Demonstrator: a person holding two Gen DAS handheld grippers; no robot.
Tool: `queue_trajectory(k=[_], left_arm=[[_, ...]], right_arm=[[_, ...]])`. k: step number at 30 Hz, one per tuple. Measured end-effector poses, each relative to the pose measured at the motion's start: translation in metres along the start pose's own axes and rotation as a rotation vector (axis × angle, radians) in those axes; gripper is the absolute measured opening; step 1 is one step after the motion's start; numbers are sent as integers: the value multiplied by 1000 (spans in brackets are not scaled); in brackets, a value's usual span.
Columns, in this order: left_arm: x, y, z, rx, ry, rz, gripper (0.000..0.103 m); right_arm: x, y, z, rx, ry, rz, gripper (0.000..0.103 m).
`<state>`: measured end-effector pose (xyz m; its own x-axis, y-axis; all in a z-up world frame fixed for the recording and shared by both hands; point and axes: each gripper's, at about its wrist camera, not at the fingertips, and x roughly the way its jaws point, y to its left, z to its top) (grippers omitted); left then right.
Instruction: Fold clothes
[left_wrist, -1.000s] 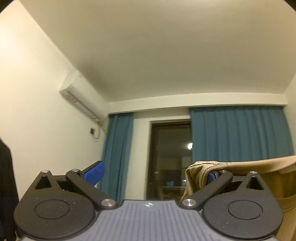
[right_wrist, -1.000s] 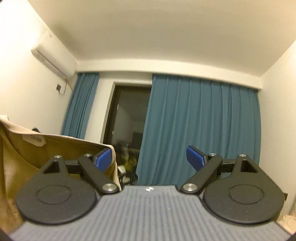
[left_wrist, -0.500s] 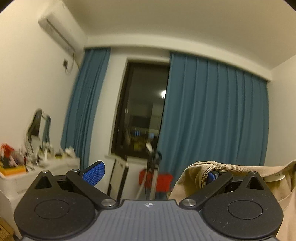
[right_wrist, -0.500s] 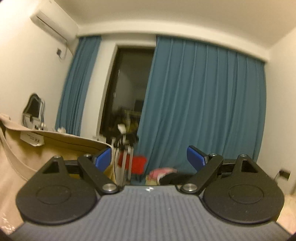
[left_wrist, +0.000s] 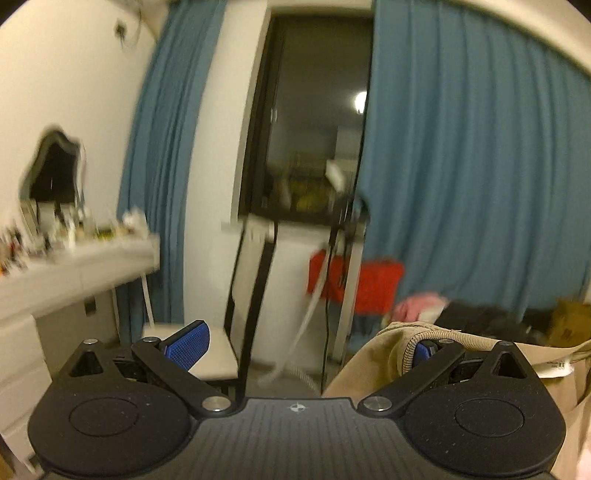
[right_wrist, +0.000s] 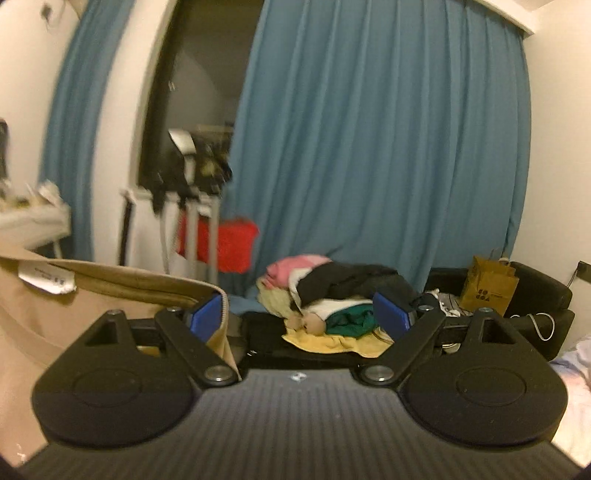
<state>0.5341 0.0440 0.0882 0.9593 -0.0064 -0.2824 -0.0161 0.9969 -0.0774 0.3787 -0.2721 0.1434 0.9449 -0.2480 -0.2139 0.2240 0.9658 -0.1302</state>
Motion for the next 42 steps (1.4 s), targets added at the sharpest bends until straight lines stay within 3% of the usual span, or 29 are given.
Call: queue_trajectory(k=[3, 5, 8, 10, 11, 14, 18, 25, 32, 37, 42], left_arm=[[102, -1, -51, 26, 164, 2, 103], [147, 1, -88, 17, 305, -24, 102], [200, 7, -127, 37, 518, -72, 99], [215, 5, -146, 116, 634, -127, 99], [216, 3, -152, 171, 665, -147, 99], [209, -5, -154, 316, 664, -164, 103], [194, -5, -141, 366, 632, -187, 103], [73, -12, -119, 320, 434, -157, 103], [-114, 4, -104, 155, 257, -146, 103], [-241, 9, -123, 39, 221, -96, 103], [-334, 22, -136, -53, 229, -90, 102]], right_arm=[[81, 19, -48, 7, 93, -20, 88], [126, 26, -84, 25, 183, -19, 88], [173, 36, -138, -6, 383, 37, 88], [192, 40, -161, -21, 505, 106, 88], [196, 40, -165, -22, 535, 136, 88], [201, 40, -169, -27, 607, 215, 88], [183, 38, -148, -21, 631, 268, 88], [111, 29, -134, 19, 512, 271, 88], [-50, 18, -109, 144, 297, 291, 88], [-179, 6, -108, 234, 177, 322, 88], [-272, -3, -123, 285, 144, 359, 88]])
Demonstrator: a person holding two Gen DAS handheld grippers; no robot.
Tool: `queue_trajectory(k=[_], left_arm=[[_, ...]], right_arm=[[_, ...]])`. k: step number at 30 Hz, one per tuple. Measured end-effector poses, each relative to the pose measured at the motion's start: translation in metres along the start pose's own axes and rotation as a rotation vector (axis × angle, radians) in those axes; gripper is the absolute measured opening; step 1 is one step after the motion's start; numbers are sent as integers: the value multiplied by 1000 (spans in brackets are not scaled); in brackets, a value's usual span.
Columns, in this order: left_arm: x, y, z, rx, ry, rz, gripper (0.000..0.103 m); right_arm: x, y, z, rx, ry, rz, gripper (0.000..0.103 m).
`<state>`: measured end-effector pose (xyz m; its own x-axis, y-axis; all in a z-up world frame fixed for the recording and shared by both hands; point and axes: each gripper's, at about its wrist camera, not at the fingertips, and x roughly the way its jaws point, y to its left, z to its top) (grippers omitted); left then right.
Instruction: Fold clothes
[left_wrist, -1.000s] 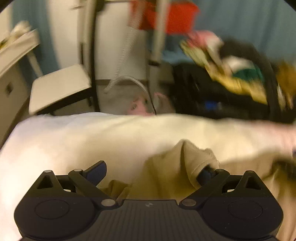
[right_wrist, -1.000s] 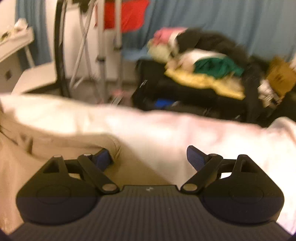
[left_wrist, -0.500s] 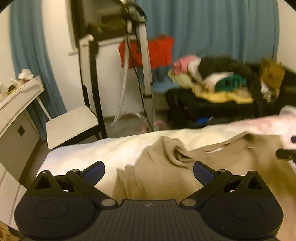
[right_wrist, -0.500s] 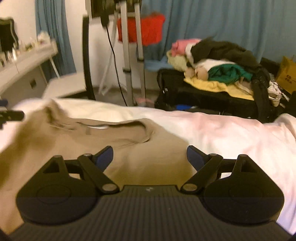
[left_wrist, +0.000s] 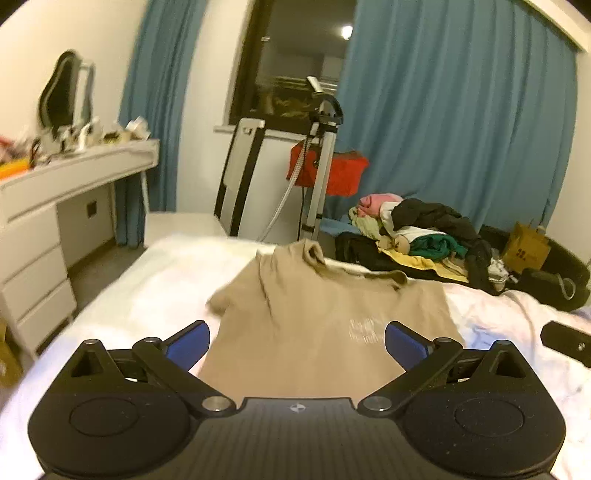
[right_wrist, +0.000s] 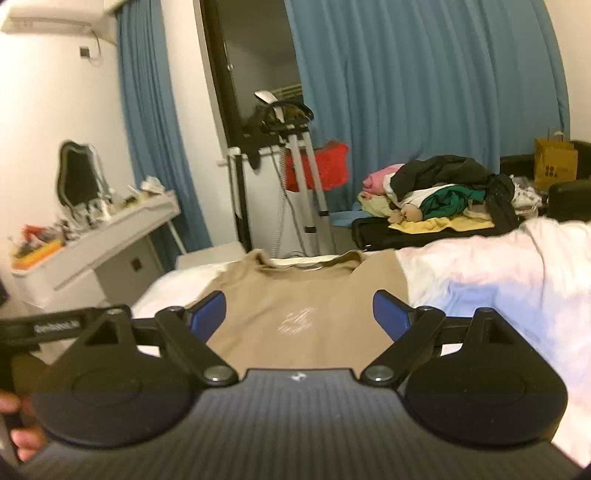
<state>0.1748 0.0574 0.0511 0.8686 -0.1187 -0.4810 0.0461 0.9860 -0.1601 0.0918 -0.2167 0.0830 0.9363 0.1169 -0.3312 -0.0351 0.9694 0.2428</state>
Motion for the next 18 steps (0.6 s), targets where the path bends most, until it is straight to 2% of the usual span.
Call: queue_trajectory(k=[4, 9, 12, 18], left_arm=[[-23, 8, 13, -66, 13, 20, 101], [-8, 31, 27, -232, 33, 3, 101], [24, 44, 17, -242, 54, 30, 95], [120, 78, 5, -281, 118, 67, 87]], right_arm=[[-23, 1, -12, 66, 17, 27, 88], [-32, -7, -32, 117, 4, 60, 88], [-18, -13, -50, 133, 37, 88, 88], [27, -30, -65, 203, 82, 104, 88]])
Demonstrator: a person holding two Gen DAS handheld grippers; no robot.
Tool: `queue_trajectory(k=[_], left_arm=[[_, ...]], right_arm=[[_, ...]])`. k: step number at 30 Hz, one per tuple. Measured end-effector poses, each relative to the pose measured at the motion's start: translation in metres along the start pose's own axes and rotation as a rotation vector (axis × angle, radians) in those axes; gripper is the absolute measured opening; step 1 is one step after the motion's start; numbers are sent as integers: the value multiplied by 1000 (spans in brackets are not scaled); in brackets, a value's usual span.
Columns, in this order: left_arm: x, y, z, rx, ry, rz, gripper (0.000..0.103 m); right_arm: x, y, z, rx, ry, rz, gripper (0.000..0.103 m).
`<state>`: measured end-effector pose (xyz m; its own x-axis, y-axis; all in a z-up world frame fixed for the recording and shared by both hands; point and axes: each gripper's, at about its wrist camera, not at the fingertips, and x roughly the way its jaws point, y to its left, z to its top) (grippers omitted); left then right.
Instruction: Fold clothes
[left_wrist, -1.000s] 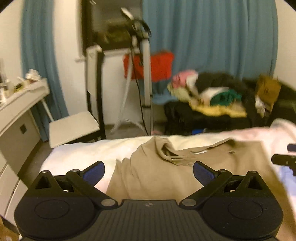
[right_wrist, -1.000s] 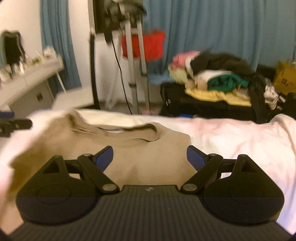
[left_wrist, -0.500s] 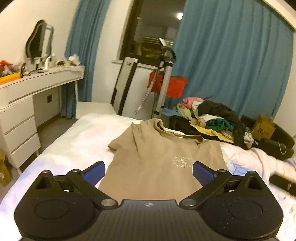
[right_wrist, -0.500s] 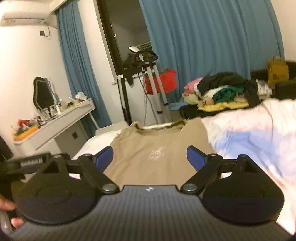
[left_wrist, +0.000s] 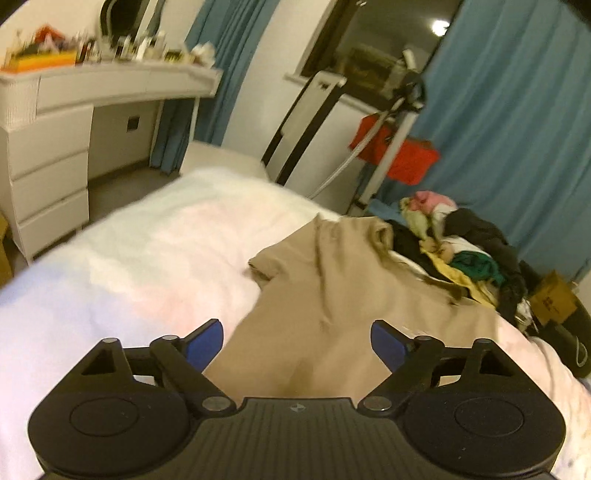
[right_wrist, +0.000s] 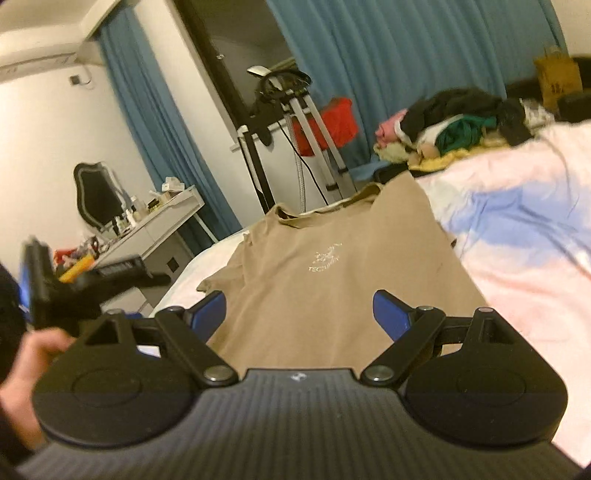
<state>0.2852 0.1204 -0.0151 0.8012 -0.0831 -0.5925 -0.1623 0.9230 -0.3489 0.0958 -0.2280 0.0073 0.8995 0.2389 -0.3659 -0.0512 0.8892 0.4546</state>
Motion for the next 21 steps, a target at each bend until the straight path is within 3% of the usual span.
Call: queue_trajectory(k=[3, 8, 11, 14, 16, 17, 19, 21], left_arm=[[51, 9, 14, -15, 3, 20, 87], [126, 5, 38, 75, -14, 138, 85], [157, 4, 40, 114, 8, 143, 82], [168, -7, 34, 202, -6, 172, 56], [167, -20, 30, 297, -20, 193, 13], [165, -27, 29, 342, -31, 202, 7], [156, -45, 27, 433, -73, 212, 6], [144, -73, 19, 586, -146, 202, 5]], right_arm=[[24, -12, 3, 48, 9, 8, 88], [61, -28, 0, 75, 18, -19, 88], [83, -36, -5, 96, 38, -28, 88], [101, -41, -7, 104, 64, -33, 88], [108, -43, -7, 114, 77, -36, 88], [109, -44, -7, 122, 79, -33, 88], [104, -45, -7, 134, 74, -35, 88], [98, -46, -9, 142, 73, -47, 88]])
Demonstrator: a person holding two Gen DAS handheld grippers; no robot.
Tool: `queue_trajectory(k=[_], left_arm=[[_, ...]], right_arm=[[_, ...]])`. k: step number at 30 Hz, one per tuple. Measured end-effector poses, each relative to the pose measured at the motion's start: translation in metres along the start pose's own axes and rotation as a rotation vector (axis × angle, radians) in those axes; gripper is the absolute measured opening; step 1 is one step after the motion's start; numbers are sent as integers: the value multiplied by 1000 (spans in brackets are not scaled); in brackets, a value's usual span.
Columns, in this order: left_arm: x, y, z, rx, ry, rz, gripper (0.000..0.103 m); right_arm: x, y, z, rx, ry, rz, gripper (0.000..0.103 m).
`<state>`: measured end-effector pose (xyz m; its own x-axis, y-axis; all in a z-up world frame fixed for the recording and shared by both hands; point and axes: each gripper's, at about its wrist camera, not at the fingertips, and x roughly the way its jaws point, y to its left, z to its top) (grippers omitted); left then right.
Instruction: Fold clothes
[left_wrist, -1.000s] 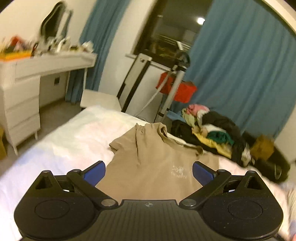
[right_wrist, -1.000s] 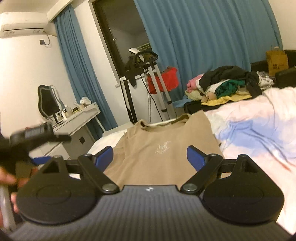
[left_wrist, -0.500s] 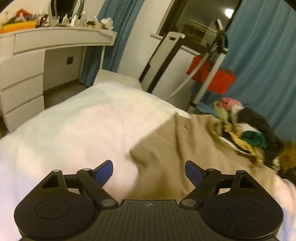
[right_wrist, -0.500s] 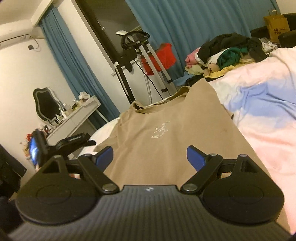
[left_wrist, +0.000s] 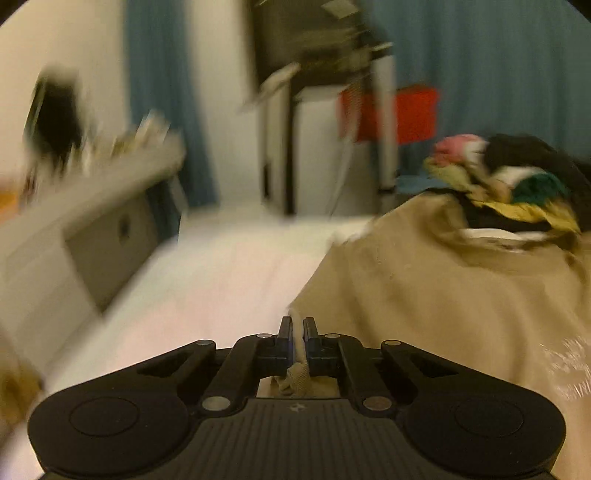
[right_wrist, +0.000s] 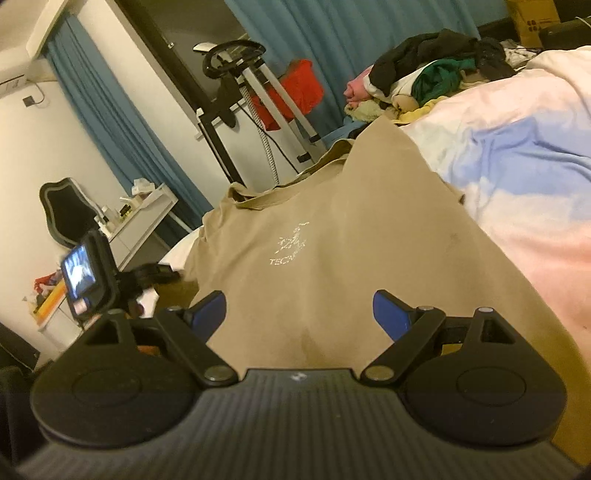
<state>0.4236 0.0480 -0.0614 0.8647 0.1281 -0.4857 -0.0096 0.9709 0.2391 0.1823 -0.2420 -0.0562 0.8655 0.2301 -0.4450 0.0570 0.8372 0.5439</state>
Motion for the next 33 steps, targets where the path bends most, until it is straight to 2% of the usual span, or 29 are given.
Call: queue_trajectory(k=[3, 6, 9, 12, 13, 15, 17, 19, 22, 24, 27, 29, 30, 33], left_arm=[[-28, -47, 5, 213, -117, -22, 5], [-49, -99, -4, 358, -181, -133, 5], [-49, -146, -21, 437, -146, -214, 5], [-43, -178, -41, 511, -90, -261, 7], [-44, -179, -42, 504, -86, -278, 7], [-46, -177, -42, 474, -78, -321, 16], [-52, -157, -34, 361, -61, -380, 24], [-56, -130, -24, 231, -62, -400, 44], [-51, -97, -12, 80, -58, -373, 50], [-43, -79, -5, 0, -47, -345, 51], [-16, -69, 0, -47, 0, -291, 49], [-10, -66, 3, -78, -1, -306, 36], [-7, -65, 4, -94, -2, -314, 33], [-1, -65, 11, -115, -15, -330, 32]], right_arm=[[-7, -6, -3, 18, 8, -36, 88], [-12, -15, -3, 48, 14, -76, 88], [-15, -26, -1, 86, 2, -122, 88], [-15, -35, 1, 121, -5, -148, 88], [-15, -38, 1, 132, -4, -151, 88], [-15, -44, 1, 149, 1, -150, 88], [-16, -45, 1, 157, 6, -142, 88], [-15, -45, 1, 165, 9, -135, 88], [-14, -46, 2, 177, 15, -129, 88], [-12, -46, 1, 187, 21, -125, 88], [-9, -47, -1, 191, 37, -124, 88], [-5, -46, -4, 185, 52, -129, 88], [-4, -45, -5, 183, 57, -130, 88], [-1, -44, -6, 176, 59, -133, 88]])
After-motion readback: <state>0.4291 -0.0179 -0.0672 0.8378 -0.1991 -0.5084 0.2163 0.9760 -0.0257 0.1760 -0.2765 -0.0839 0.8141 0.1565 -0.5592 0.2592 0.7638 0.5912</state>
